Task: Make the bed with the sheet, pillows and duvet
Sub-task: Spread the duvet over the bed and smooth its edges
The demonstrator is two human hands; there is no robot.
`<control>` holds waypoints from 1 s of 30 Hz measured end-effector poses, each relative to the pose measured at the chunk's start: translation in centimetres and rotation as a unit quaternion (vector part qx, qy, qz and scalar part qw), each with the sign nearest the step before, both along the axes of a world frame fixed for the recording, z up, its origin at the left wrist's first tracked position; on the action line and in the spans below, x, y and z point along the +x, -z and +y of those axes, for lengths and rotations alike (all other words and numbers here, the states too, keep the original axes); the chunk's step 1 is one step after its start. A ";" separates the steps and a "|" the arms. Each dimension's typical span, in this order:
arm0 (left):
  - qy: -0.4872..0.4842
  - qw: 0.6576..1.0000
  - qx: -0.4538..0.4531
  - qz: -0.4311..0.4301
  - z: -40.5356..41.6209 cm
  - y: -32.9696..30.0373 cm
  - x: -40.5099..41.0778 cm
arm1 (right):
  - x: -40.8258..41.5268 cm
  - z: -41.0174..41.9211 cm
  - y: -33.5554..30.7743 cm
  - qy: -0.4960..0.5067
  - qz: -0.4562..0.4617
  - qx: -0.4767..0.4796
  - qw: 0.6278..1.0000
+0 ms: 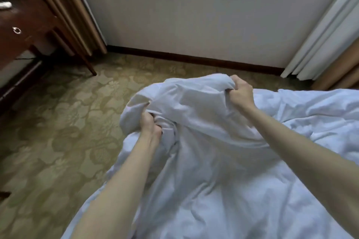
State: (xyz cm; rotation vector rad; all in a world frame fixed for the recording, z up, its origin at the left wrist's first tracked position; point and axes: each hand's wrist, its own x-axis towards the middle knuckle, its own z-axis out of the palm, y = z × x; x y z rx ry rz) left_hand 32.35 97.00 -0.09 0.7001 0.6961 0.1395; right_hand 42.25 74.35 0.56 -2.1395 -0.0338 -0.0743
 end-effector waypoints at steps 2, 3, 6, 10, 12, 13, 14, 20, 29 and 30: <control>-0.029 0.997 0.045 -0.060 1.0 -3.3 2.8 | 3.0 -0.3 -3.7 0.023 -0.057 -0.025 0.998; -0.031 0.994 0.062 -0.082 1.2 -5.0 3.9 | 4.6 -0.5 -5.5 0.038 -0.080 -0.018 0.996; -0.048 0.981 0.069 -0.176 0.9 -9.4 7.2 | 8.3 -0.9 -11.2 0.088 -0.142 0.099 0.981; -0.160 0.944 0.094 -0.273 0.7 -9.3 10.8 | 10.0 -1.7 -13.2 0.138 -0.253 0.231 0.929; -0.173 0.933 0.152 -0.276 1.0 -7.2 12.1 | 10.5 -1.1 -10.7 0.099 -0.194 0.201 0.955; -0.154 0.935 0.204 -0.247 1.1 -5.8 12.7 | 10.9 -0.9 -9.2 0.066 -0.130 0.124 0.981; -0.130 0.930 0.295 -0.176 1.5 -4.3 13.2 | 11.4 -0.8 -7.5 0.037 -0.056 0.002 0.998; 0.281 0.686 0.646 0.180 5.3 4.6 13.9 | 10.5 0.4 0.1 -0.089 0.113 -0.293 0.945; 0.299 0.746 0.562 0.196 4.7 10.0 10.4 | 5.7 0.6 4.8 -0.122 0.120 -0.298 0.939; 0.299 0.753 0.550 0.201 4.9 10.6 10.0 | 5.2 0.6 5.1 -0.122 0.112 -0.294 0.941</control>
